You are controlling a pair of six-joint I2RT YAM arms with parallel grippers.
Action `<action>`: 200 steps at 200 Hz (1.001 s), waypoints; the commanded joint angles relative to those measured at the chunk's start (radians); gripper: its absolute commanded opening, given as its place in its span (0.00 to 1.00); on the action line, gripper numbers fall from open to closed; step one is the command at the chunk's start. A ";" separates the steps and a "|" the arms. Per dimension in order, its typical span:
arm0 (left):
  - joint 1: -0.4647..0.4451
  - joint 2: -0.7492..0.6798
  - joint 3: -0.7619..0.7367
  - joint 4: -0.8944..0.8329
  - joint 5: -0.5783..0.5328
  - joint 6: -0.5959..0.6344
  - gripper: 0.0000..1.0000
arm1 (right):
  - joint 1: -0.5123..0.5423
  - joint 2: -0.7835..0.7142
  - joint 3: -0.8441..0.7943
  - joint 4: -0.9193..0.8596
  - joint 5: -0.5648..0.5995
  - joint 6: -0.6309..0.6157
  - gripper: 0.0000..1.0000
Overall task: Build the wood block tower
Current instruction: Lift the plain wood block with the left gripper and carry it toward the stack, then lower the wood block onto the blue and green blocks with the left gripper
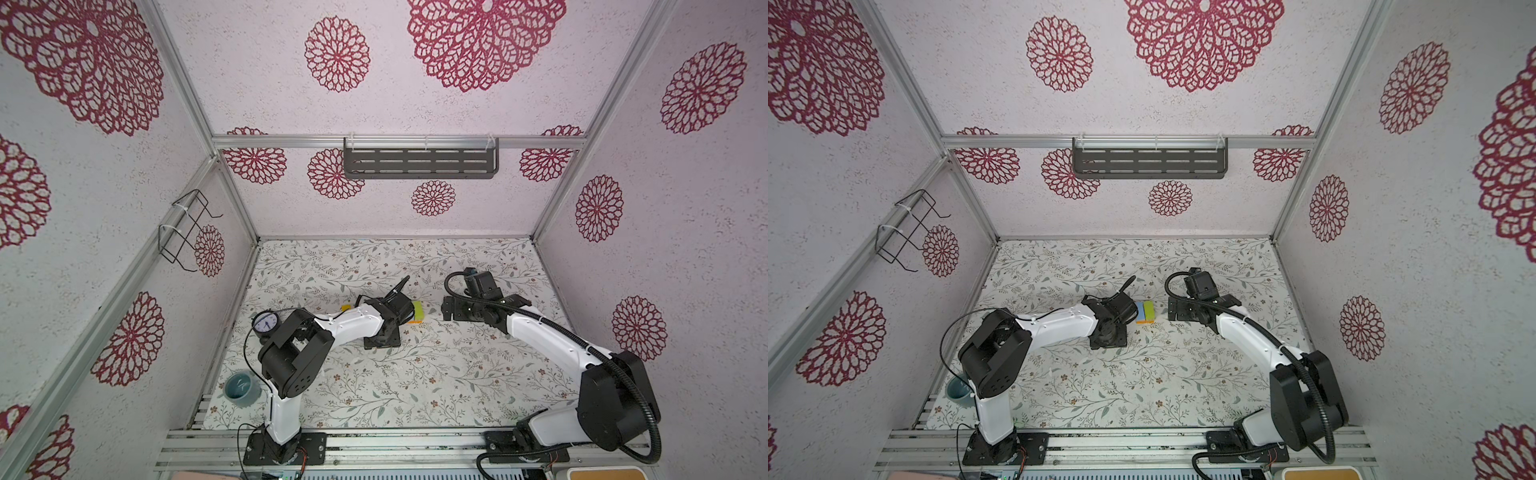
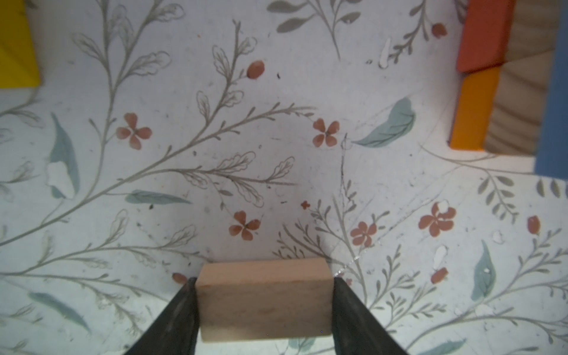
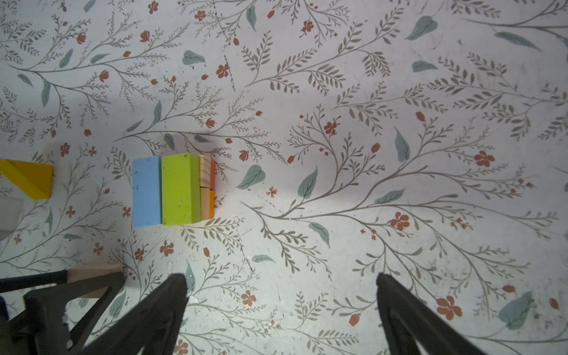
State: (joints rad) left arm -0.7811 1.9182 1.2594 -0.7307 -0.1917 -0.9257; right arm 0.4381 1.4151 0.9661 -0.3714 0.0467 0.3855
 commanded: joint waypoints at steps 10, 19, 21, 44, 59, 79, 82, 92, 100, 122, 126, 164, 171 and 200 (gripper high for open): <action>0.014 -0.023 0.106 -0.062 -0.012 0.042 0.57 | -0.022 -0.011 -0.034 0.041 -0.034 0.017 0.99; 0.020 -0.021 0.134 -0.077 -0.012 0.051 0.58 | -0.036 -0.013 -0.050 0.057 -0.051 0.025 0.99; 0.020 -0.020 0.141 -0.079 -0.012 0.052 0.57 | -0.038 -0.014 -0.055 0.059 -0.054 0.027 0.99; 0.030 0.001 0.221 -0.118 -0.015 0.073 0.57 | -0.073 -0.018 -0.084 0.090 -0.083 0.039 0.99; 0.038 0.021 0.275 -0.143 -0.017 0.085 0.57 | -0.091 -0.021 -0.099 0.107 -0.092 0.046 0.99; 0.053 0.053 0.336 -0.159 -0.008 0.093 0.57 | -0.117 -0.027 -0.118 0.131 -0.098 0.072 0.99; 0.055 0.073 0.346 -0.162 -0.005 0.093 0.57 | -0.122 -0.028 -0.122 0.136 -0.100 0.077 0.99; 0.060 0.092 0.376 -0.167 -0.001 0.096 0.57 | -0.137 -0.031 -0.131 0.151 -0.104 0.084 0.99; 0.063 0.107 0.402 -0.173 0.001 0.097 0.57 | -0.143 -0.033 -0.139 0.159 -0.102 0.091 0.99; 0.066 0.158 0.481 -0.198 0.006 0.106 0.57 | -0.155 -0.038 -0.155 0.180 -0.106 0.104 0.99; 0.066 0.167 0.497 -0.202 0.006 0.107 0.57 | -0.157 -0.039 -0.156 0.183 -0.107 0.108 0.99; 0.068 0.259 0.625 -0.241 0.015 0.111 0.57 | -0.160 -0.038 -0.165 0.206 -0.113 0.130 0.99; 0.068 0.272 0.642 -0.246 0.018 0.110 0.57 | -0.162 -0.038 -0.164 0.209 -0.110 0.133 0.99; 0.063 0.310 0.699 -0.254 0.034 0.098 0.56 | -0.165 -0.029 -0.167 0.212 -0.103 0.141 0.99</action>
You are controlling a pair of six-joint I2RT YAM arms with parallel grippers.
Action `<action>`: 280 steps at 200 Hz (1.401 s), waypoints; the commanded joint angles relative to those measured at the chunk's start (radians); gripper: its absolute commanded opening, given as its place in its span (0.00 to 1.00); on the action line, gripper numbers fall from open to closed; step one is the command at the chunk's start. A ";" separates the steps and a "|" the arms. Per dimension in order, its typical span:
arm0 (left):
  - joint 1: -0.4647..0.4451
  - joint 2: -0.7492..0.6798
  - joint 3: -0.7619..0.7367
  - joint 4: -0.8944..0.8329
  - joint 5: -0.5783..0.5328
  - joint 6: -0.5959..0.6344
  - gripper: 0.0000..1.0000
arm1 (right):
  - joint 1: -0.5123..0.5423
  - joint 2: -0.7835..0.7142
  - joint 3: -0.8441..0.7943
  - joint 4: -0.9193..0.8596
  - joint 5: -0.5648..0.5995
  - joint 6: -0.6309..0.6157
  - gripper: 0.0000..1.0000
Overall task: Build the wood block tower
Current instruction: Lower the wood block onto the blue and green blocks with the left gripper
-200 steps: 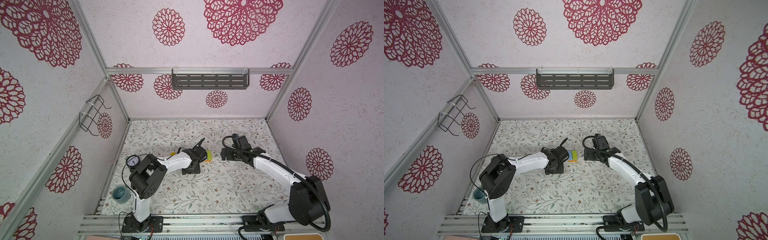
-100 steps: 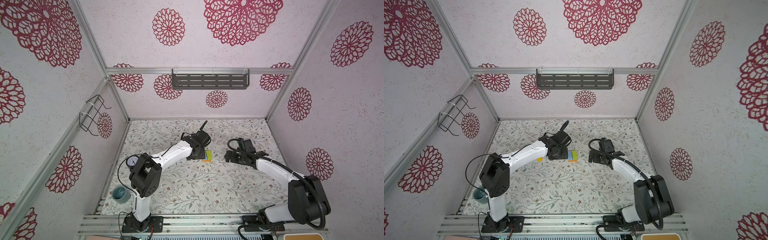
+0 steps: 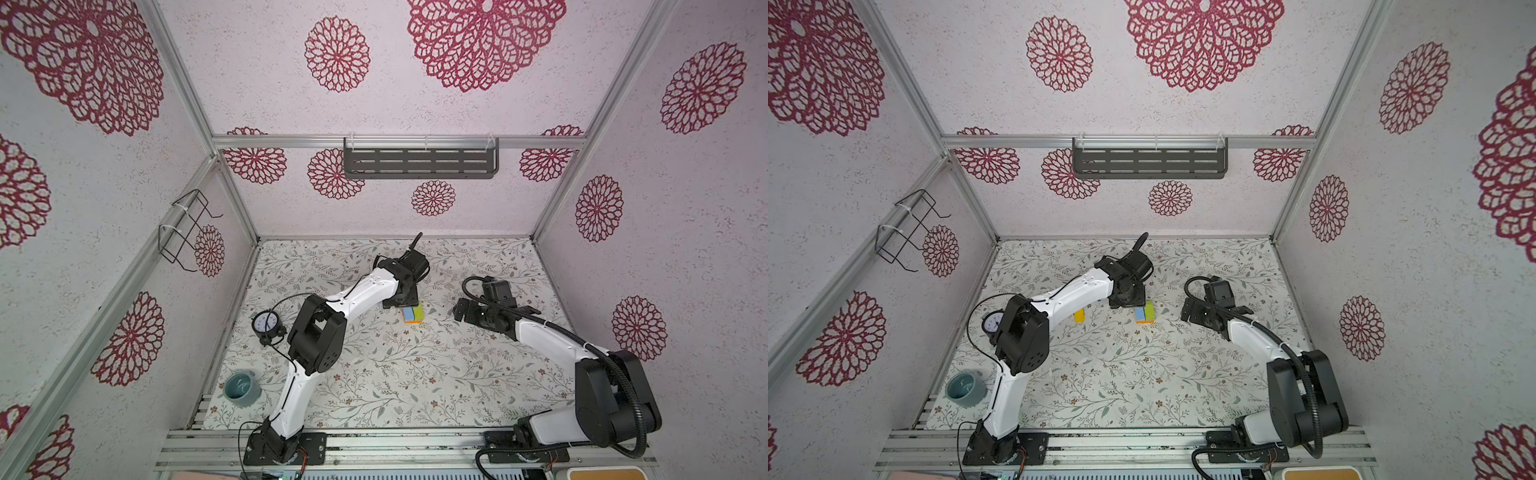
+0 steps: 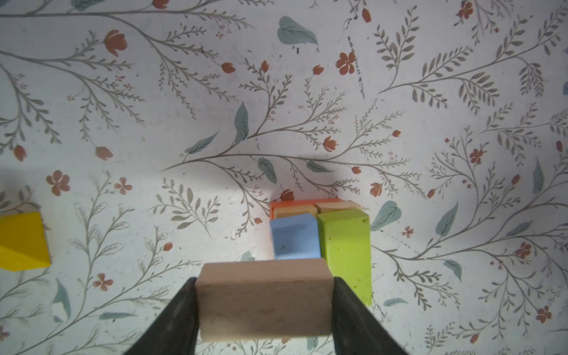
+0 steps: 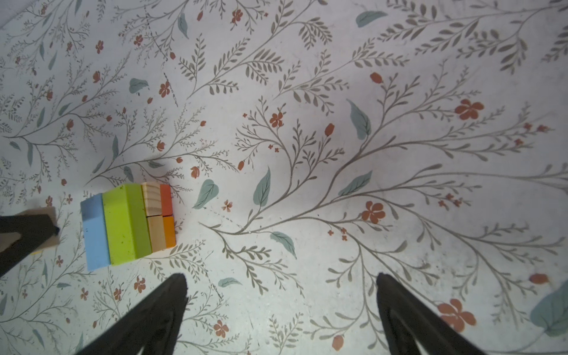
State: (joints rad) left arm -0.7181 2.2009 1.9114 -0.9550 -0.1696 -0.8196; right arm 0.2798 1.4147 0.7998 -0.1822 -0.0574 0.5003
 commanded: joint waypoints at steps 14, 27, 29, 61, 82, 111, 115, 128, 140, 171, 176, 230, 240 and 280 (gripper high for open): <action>-0.007 0.042 0.070 -0.035 0.013 -0.014 0.56 | -0.008 -0.021 0.001 0.023 0.000 0.031 0.99; -0.013 0.053 0.090 -0.039 0.012 -0.019 0.56 | -0.009 -0.019 0.001 0.024 0.002 0.034 0.99; -0.014 0.053 0.092 -0.040 0.013 -0.021 0.56 | -0.009 -0.019 0.001 0.024 0.001 0.035 0.99; -0.036 0.079 0.133 -0.052 0.009 -0.033 0.56 | -0.011 -0.019 -0.003 0.023 0.002 0.037 0.99; -0.047 0.098 0.161 -0.063 0.004 -0.043 0.56 | -0.013 -0.018 -0.004 0.023 0.002 0.036 0.99; -0.062 0.120 0.184 -0.073 -0.007 -0.057 0.56 | -0.016 -0.026 -0.012 0.023 0.004 0.036 0.99; -0.063 0.121 0.185 -0.073 -0.008 -0.060 0.56 | -0.016 -0.028 -0.013 0.024 0.005 0.036 0.99; -0.066 0.123 0.184 -0.074 -0.010 -0.069 0.56 | -0.016 -0.030 -0.014 0.024 0.001 0.037 0.99; -0.067 0.124 0.184 -0.076 -0.016 -0.075 0.56 | -0.017 -0.031 -0.015 0.026 -0.003 0.036 0.99; -0.073 0.129 0.184 -0.079 -0.025 -0.082 0.57 | -0.018 -0.031 -0.016 0.029 -0.010 0.037 0.99; -0.073 0.129 0.183 -0.079 -0.026 -0.084 0.57 | -0.018 -0.031 -0.017 0.029 -0.011 0.037 0.99; -0.072 0.147 0.192 -0.080 -0.020 -0.084 0.59 | -0.018 -0.037 -0.020 0.029 -0.016 0.035 0.99; -0.070 0.151 0.193 -0.082 -0.022 -0.084 0.59 | -0.018 -0.036 -0.020 0.029 -0.018 0.035 0.99; -0.062 0.149 0.192 -0.082 -0.027 -0.084 0.61 | -0.019 -0.038 -0.021 0.029 -0.020 0.033 0.99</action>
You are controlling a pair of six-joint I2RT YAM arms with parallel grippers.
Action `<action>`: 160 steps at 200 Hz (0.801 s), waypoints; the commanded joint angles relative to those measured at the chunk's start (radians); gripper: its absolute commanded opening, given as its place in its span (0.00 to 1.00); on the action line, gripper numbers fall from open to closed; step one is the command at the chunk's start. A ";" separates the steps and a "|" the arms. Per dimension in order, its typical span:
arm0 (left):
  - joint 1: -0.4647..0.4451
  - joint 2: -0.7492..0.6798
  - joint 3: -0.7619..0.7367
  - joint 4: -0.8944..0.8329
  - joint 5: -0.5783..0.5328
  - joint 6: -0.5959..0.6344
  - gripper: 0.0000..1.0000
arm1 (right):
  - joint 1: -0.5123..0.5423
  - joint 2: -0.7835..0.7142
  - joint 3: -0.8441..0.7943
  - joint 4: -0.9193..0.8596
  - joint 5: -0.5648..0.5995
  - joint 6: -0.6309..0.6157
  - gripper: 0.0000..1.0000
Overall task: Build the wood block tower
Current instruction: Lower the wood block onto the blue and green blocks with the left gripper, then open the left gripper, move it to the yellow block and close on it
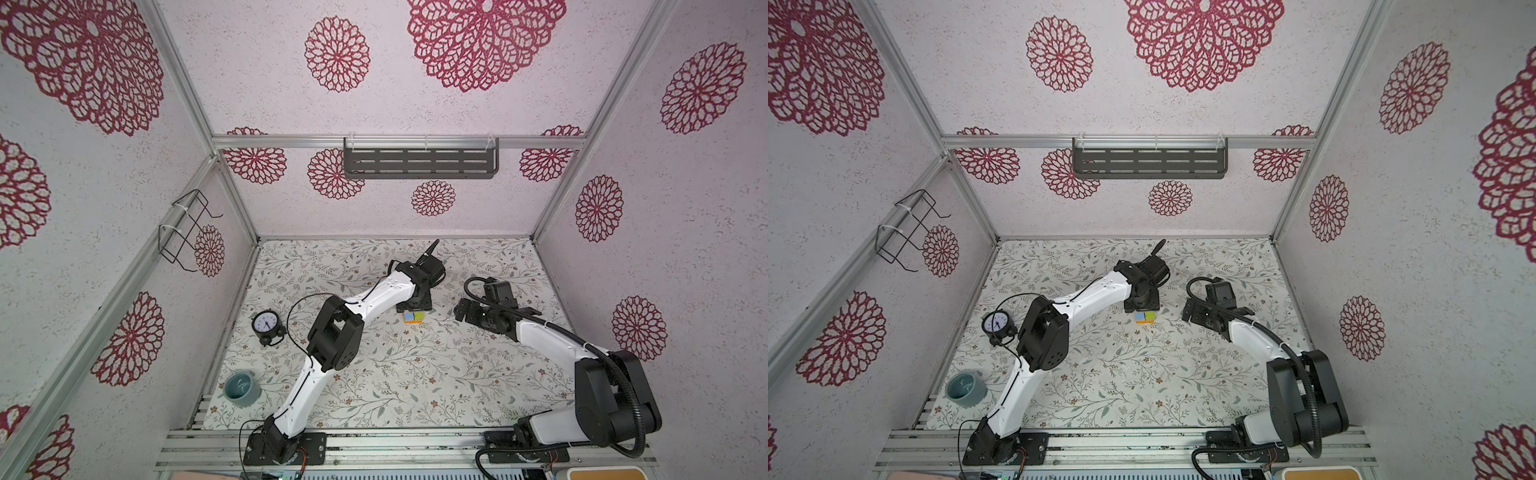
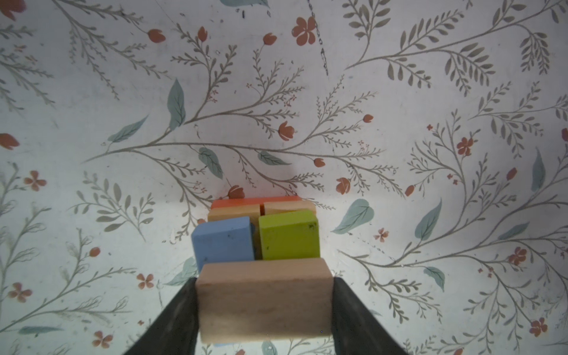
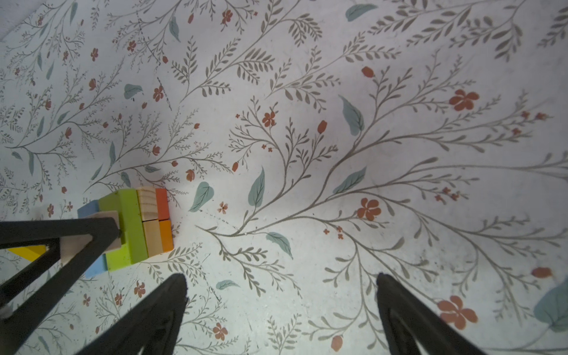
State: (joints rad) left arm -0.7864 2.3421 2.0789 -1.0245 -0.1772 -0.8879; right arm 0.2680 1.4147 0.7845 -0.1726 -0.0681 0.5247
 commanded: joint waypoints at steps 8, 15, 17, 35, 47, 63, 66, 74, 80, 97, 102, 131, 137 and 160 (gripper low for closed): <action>0.007 0.006 0.024 -0.013 -0.022 -0.016 0.62 | -0.006 -0.037 -0.007 0.021 -0.011 0.008 0.99; 0.007 0.006 0.025 -0.013 -0.021 -0.016 0.62 | -0.006 -0.037 -0.007 0.021 -0.010 0.009 0.99; 0.007 0.007 0.026 -0.012 -0.022 -0.016 0.63 | -0.006 -0.038 -0.008 0.021 -0.011 0.008 0.99; 0.007 0.007 0.027 -0.011 -0.021 -0.014 0.67 | -0.006 -0.036 -0.008 0.021 -0.011 0.008 0.99; 0.007 0.009 0.028 -0.011 -0.020 -0.014 0.71 | -0.006 -0.036 -0.007 0.021 -0.011 0.006 0.99; 0.007 0.009 0.030 -0.013 -0.022 -0.014 0.78 | -0.006 -0.035 -0.008 0.021 -0.012 0.007 0.99; 0.007 0.008 0.031 -0.014 -0.023 -0.014 0.79 | -0.006 -0.036 -0.007 0.021 -0.012 0.006 0.99; 0.007 0.006 0.036 -0.016 -0.026 -0.013 0.82 | -0.006 -0.037 -0.007 0.021 -0.015 0.004 0.99; 0.007 0.005 0.041 -0.021 -0.032 -0.013 0.84 | -0.007 -0.038 -0.007 0.021 -0.018 0.001 0.99; 0.007 0.000 0.069 -0.040 -0.057 -0.011 0.91 | -0.006 -0.037 -0.001 0.016 -0.024 -0.012 0.99; 0.007 -0.003 0.079 -0.046 -0.067 -0.009 0.94 | -0.006 -0.037 0.002 0.010 -0.023 -0.016 0.99; 0.015 -0.064 0.090 -0.076 -0.135 0.008 0.98 | -0.006 -0.048 0.019 -0.021 -0.010 -0.036 0.99; 0.020 -0.089 0.074 -0.077 -0.146 0.011 0.97 | -0.006 -0.052 0.022 -0.027 -0.007 -0.041 0.99; 0.050 -0.212 -0.060 -0.037 -0.162 0.022 0.96 | -0.006 -0.073 0.027 -0.037 -0.001 -0.055 0.99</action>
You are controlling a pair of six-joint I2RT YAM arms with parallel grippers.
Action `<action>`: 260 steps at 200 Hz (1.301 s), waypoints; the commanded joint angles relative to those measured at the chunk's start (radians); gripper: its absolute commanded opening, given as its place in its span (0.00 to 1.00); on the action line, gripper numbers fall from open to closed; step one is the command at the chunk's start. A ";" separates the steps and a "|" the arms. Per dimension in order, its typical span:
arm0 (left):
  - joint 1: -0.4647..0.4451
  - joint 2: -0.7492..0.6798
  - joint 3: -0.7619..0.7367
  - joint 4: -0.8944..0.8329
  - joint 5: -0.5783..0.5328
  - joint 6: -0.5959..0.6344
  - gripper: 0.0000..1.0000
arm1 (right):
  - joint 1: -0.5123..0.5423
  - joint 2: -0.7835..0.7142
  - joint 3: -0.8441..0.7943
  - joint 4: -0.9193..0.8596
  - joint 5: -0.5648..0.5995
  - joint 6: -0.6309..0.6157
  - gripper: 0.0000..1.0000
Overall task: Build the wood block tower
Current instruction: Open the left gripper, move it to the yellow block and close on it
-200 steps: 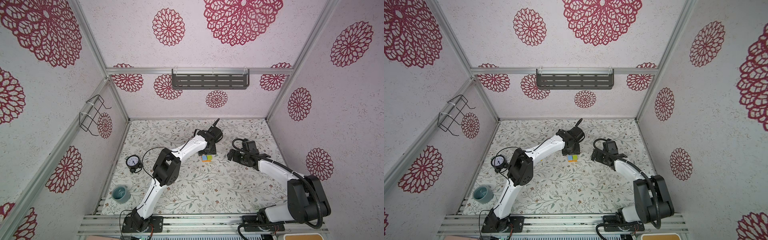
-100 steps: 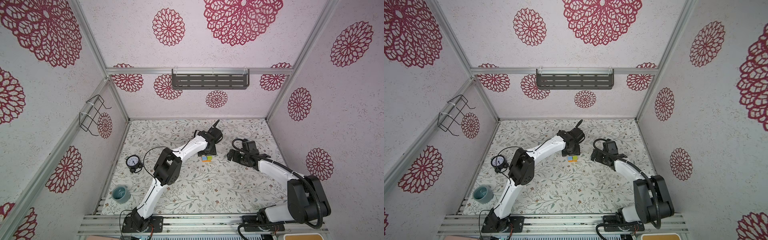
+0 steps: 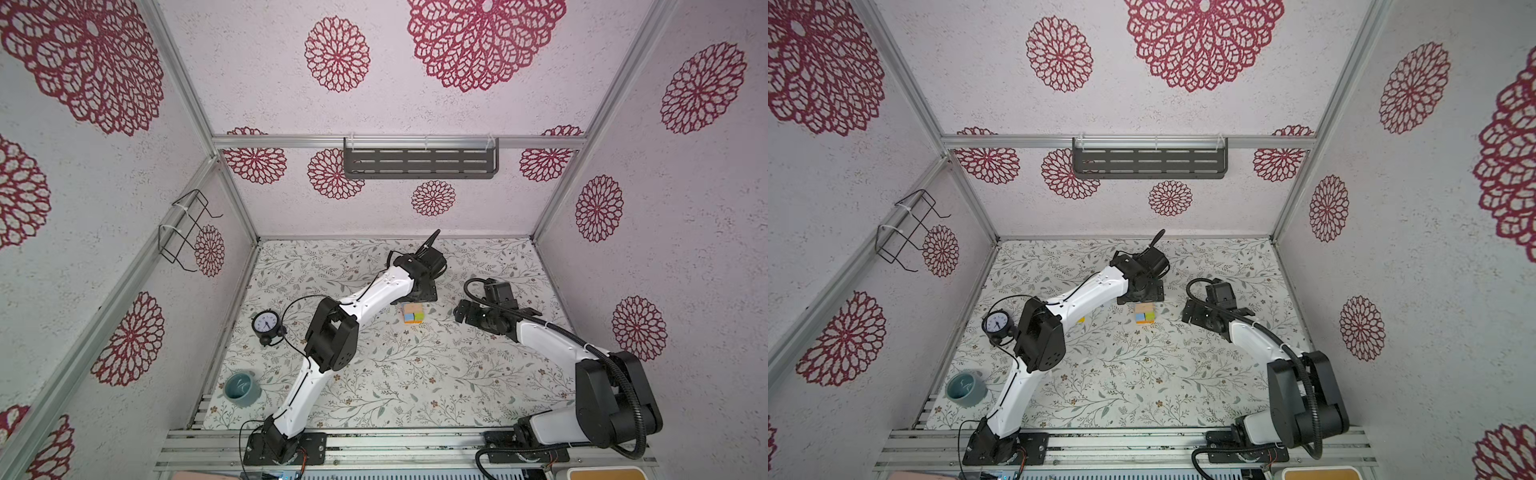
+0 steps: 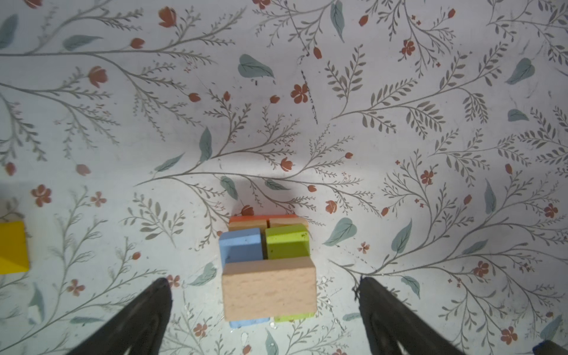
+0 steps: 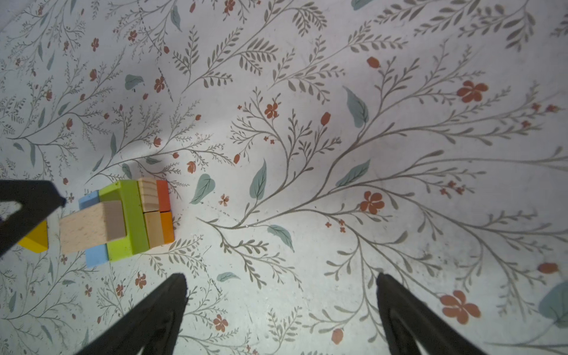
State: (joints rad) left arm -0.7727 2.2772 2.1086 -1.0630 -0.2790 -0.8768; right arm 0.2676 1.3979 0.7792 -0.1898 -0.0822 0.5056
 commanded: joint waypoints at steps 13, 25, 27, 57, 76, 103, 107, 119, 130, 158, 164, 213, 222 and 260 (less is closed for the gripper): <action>0.064 -0.229 -0.208 0.044 -0.056 0.013 0.95 | -0.006 -0.069 0.031 -0.018 0.008 -0.042 0.99; 0.098 -0.298 -0.318 0.083 -0.050 0.018 0.93 | -0.005 -0.083 0.033 -0.017 0.002 -0.043 0.99; 0.102 -0.302 -0.340 0.090 -0.050 0.019 0.93 | -0.005 -0.083 0.034 -0.018 0.000 -0.044 0.99; 0.182 -0.458 -0.583 0.181 -0.033 0.020 0.88 | -0.004 -0.088 0.050 -0.022 -0.017 -0.041 0.99; 0.219 -0.498 -0.686 0.230 -0.027 0.024 0.87 | -0.002 -0.076 0.063 -0.025 -0.028 -0.037 0.99; 0.261 -0.497 -0.748 0.271 -0.006 0.042 0.87 | 0.007 -0.052 0.084 -0.032 -0.027 -0.041 0.99; 0.264 -0.492 -0.749 0.274 -0.007 0.044 0.88 | 0.009 -0.046 0.089 -0.035 -0.025 -0.041 0.99; 0.273 -0.474 -0.752 0.276 -0.019 0.048 0.89 | 0.014 -0.035 0.097 -0.039 -0.023 -0.042 0.99; 0.281 -0.457 -0.753 0.282 -0.022 0.050 0.89 | 0.019 -0.024 0.103 -0.038 -0.018 -0.044 0.99; 0.312 -0.422 -0.770 0.315 -0.009 0.056 0.88 | 0.025 0.001 0.122 -0.040 -0.013 -0.047 0.99; 0.318 -0.414 -0.775 0.322 -0.002 0.057 0.88 | 0.026 0.006 0.125 -0.040 -0.014 -0.048 0.99; 0.349 -0.359 -0.782 0.367 0.021 0.074 0.83 | 0.041 0.033 0.162 -0.048 -0.005 -0.062 0.99; 0.352 -0.350 -0.782 0.373 0.018 0.075 0.83 | 0.043 0.035 0.166 -0.049 -0.005 -0.064 0.99; 0.374 -0.327 -0.804 0.432 0.050 0.088 0.76 | 0.049 0.039 0.167 -0.050 -0.004 -0.064 0.99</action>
State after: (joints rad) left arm -0.4133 1.9270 1.3216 -0.6968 -0.2523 -0.8001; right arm 0.3099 1.4326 0.9237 -0.2329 -0.1013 0.4625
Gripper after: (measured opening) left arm 0.775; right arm 0.988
